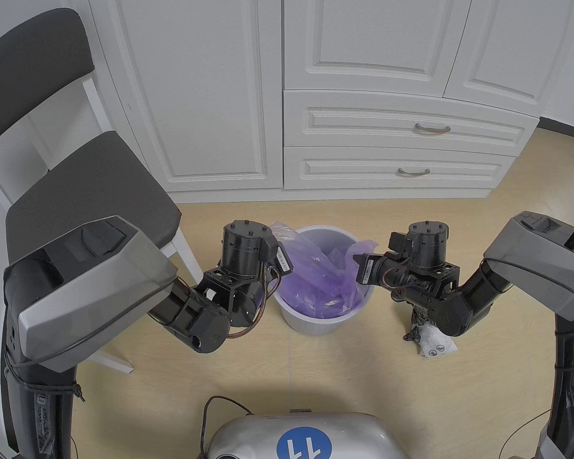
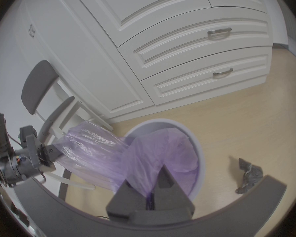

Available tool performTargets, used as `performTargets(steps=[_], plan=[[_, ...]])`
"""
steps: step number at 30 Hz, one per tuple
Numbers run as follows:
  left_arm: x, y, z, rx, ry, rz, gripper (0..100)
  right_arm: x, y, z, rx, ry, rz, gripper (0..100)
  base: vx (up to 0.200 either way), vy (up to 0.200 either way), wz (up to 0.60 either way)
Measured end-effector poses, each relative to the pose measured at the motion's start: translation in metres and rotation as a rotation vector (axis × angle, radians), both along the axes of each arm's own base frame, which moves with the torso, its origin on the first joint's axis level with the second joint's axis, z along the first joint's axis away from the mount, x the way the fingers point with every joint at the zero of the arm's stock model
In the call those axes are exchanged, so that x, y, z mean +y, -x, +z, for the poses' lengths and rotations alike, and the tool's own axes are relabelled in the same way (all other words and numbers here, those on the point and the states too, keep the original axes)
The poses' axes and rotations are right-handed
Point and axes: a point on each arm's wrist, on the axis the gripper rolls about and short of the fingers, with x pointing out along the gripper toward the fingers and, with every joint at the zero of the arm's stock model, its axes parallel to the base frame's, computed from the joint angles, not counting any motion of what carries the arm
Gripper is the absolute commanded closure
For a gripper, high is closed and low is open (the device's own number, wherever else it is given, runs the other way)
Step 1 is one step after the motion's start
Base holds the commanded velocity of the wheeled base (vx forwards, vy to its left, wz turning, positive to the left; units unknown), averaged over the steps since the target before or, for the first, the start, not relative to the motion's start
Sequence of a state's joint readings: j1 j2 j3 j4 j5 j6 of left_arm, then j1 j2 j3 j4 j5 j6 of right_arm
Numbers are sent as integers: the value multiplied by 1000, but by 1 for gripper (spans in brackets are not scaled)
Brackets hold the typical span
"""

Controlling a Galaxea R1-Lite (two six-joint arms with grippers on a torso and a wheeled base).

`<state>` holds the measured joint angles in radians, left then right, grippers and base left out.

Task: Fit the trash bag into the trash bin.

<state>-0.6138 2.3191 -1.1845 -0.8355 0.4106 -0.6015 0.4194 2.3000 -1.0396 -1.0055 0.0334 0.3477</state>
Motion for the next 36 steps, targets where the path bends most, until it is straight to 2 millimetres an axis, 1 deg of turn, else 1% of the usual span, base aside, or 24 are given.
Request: performTargets(steps=[4, 10, 17, 22, 28, 36], plan=[[5, -1, -1, -15, -10, 5, 100, -13, -2, -1, -13, 58, -15, 100, 0, 0, 0], [14, -5, -1, -99, -28, 5, 100, -39, -7, -4, -35, 159, -47, 100, 0, 0, 0], [21, -8, -17, -101, -71, 4, 100, -70, -8, -12, -45, 308, -58, 100, 0, 0, 0], [25, -13, -30, -80, -84, 3, 100, -90, -8, -18, -37, 363, -54, 100, 0, 0, 0], [30, -17, -37, -66, -89, 5, 100, -102, -5, -23, -24, 402, -45, 100, 0, 0, 0], [31, -18, -42, -55, -95, 9, 100, -110, -3, -27, -14, 436, -42, 100, 0, 0, 0]])
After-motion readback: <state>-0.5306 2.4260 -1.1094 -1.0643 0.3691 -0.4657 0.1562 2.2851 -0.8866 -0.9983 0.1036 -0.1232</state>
